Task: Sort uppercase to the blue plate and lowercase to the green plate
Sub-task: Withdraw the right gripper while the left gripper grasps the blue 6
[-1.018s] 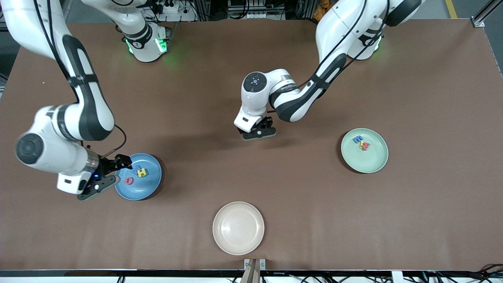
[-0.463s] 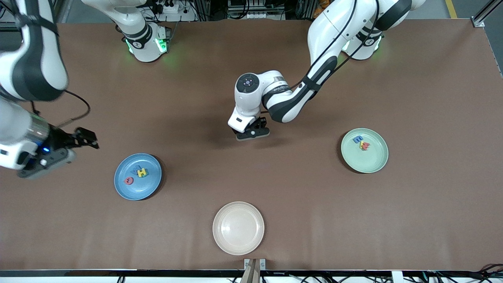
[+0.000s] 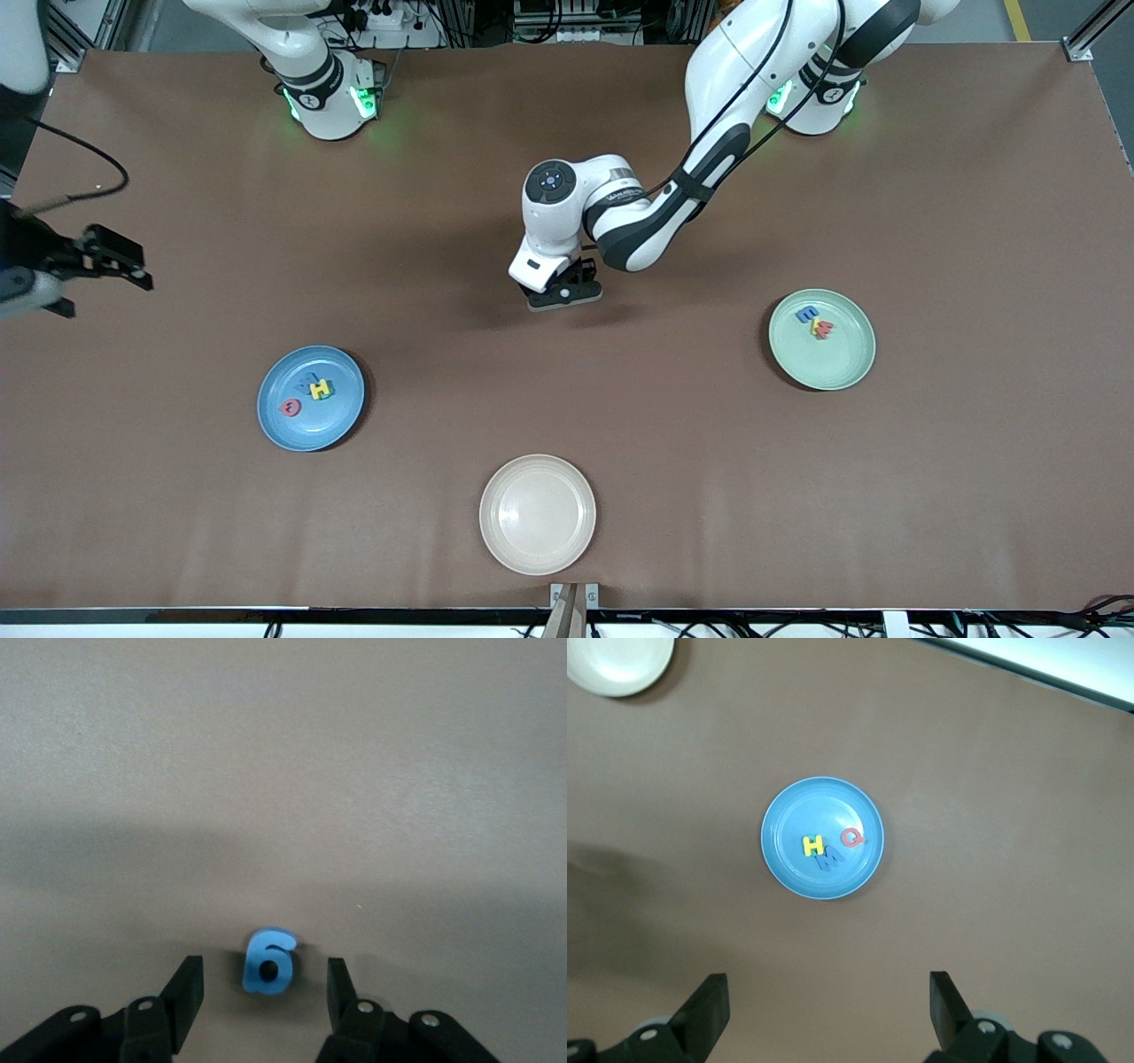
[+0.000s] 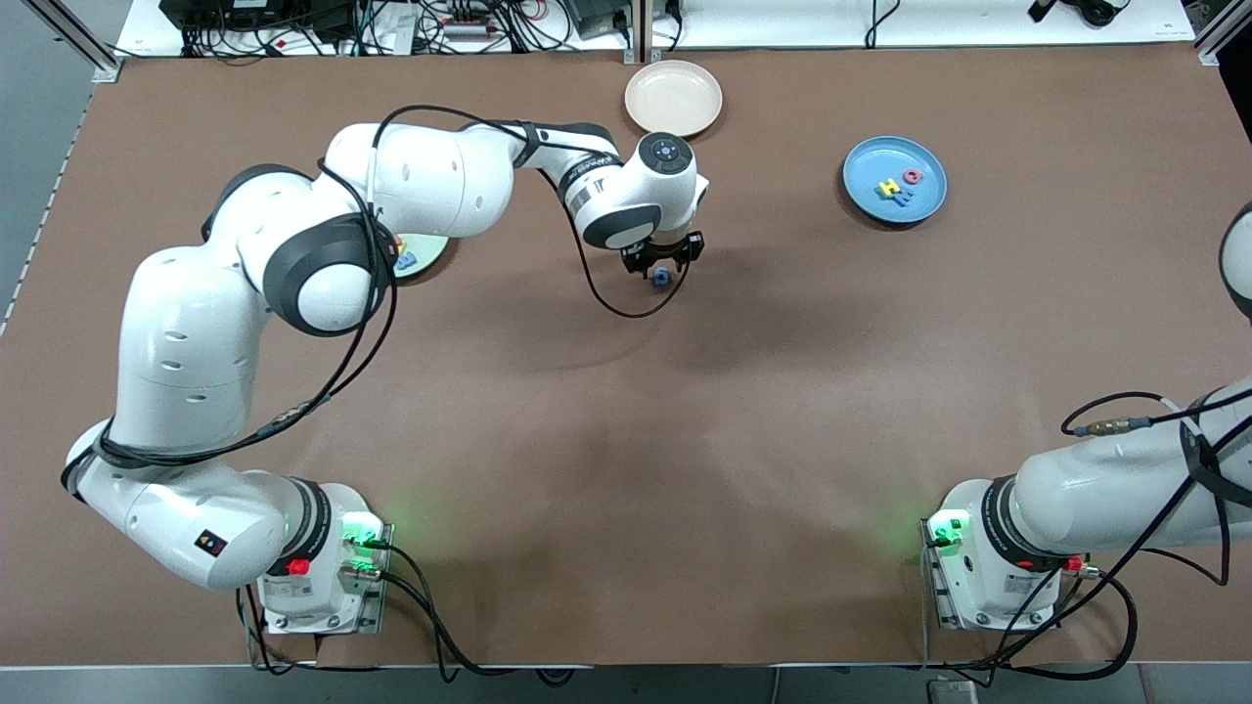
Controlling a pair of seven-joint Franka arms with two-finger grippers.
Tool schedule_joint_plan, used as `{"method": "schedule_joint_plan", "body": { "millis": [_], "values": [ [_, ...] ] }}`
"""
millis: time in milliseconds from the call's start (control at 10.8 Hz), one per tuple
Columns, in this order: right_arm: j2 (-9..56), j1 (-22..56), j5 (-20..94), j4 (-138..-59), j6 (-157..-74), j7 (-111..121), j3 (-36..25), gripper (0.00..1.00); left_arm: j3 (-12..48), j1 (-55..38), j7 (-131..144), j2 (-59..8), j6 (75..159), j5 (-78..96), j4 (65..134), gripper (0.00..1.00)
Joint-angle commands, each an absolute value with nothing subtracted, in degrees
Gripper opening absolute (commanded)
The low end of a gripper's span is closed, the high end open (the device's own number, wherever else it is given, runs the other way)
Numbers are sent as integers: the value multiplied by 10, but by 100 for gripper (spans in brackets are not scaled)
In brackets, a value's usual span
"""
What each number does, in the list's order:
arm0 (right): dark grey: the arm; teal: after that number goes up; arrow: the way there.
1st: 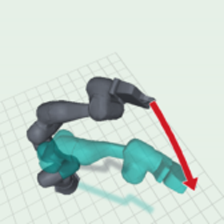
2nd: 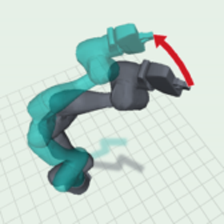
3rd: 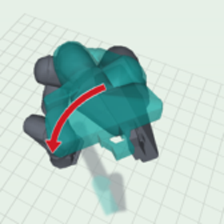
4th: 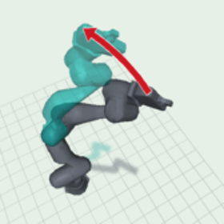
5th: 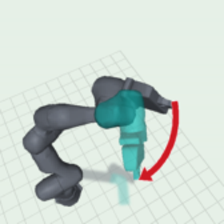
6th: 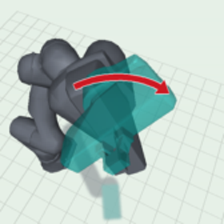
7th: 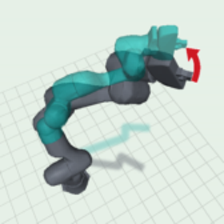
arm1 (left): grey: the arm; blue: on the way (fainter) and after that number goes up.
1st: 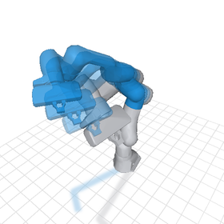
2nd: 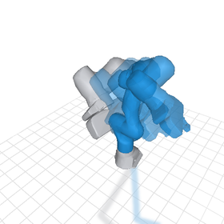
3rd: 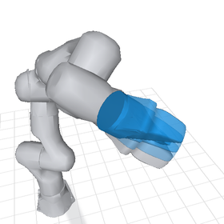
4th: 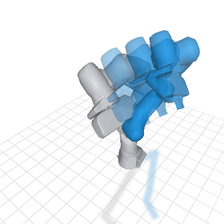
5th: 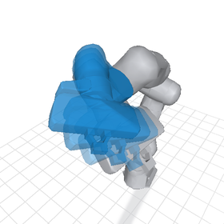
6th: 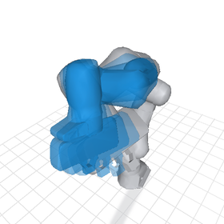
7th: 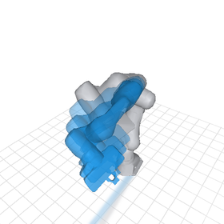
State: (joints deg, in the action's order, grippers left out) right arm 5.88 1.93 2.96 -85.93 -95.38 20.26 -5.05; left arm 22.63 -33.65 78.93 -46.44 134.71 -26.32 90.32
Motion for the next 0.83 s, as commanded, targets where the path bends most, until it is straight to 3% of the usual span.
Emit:
{"method": "schedule_joint_plan", "body": {
  "millis": [0,278,740],
  "values": [
    [45,33,28,-849,-947,116,-62,100,220,-342,794,-468,1342,-283,904,64],
    [45,33,-3,-840,-948,89,-68,100,220,-343,795,-474,1345,-284,904,64],
    [54,33,40,-840,-942,57,-91,100,219,-350,801,-490,1347,-294,898,59]
  ]
}}
